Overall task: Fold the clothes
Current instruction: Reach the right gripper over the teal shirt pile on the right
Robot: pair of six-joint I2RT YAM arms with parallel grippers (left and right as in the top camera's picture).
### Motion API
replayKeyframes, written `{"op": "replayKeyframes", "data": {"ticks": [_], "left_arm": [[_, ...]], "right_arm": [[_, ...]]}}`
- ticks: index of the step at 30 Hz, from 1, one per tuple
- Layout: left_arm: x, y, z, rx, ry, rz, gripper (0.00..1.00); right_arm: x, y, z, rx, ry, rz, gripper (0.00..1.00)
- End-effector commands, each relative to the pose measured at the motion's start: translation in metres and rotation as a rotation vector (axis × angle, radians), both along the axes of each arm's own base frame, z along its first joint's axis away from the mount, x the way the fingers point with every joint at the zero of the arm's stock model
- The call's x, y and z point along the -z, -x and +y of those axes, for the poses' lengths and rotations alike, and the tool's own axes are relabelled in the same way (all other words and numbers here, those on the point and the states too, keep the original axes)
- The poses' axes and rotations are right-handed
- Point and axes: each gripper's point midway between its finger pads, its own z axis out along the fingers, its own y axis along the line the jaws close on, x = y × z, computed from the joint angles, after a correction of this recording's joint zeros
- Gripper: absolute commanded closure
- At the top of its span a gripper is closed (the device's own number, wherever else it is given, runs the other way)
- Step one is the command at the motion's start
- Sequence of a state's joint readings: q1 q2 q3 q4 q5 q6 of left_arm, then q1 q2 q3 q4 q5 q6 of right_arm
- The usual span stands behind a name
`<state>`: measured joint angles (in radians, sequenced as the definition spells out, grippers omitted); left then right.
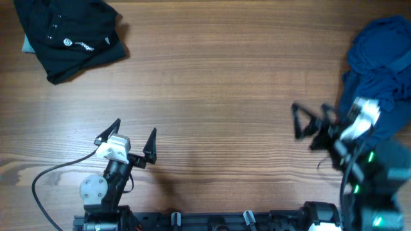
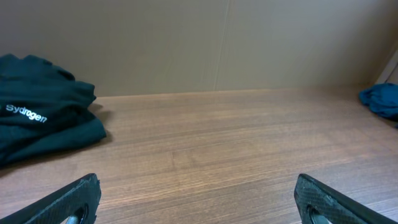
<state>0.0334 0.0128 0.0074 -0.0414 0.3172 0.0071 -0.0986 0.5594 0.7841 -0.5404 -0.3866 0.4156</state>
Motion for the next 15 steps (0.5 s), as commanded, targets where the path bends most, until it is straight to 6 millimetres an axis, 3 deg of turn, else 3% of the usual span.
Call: {"op": "replayKeyframes", "data": {"ticks": [1, 4, 7, 10, 15], "left_arm": [[0.001, -0.001, 0.004, -0.021, -0.015, -0.003, 0.0], [0.001, -0.001, 0.004, -0.021, -0.015, -0.003, 0.0], [0.001, -0.001, 0.004, -0.021, -0.015, -0.003, 0.0], [0.001, -0.001, 0.004, -0.021, -0.015, -0.003, 0.0], [0.001, -0.001, 0.004, -0.021, -0.015, -0.003, 0.0]], "right_arm": [[-0.002, -0.046, -0.07, 0.29, 0.259, 0.221, 0.0], [0.015, -0.085, -0.1, 0.346, 0.357, 0.455, 0.0], [0.031, -0.115, -0.117, 0.321, 0.391, 0.619, 0.0], [0.041, -0.143, -0.134, 0.29, 0.428, 0.71, 0.0], [0.059, -0.171, -0.166, 0.327, 0.489, 0.755, 0.0]]}}
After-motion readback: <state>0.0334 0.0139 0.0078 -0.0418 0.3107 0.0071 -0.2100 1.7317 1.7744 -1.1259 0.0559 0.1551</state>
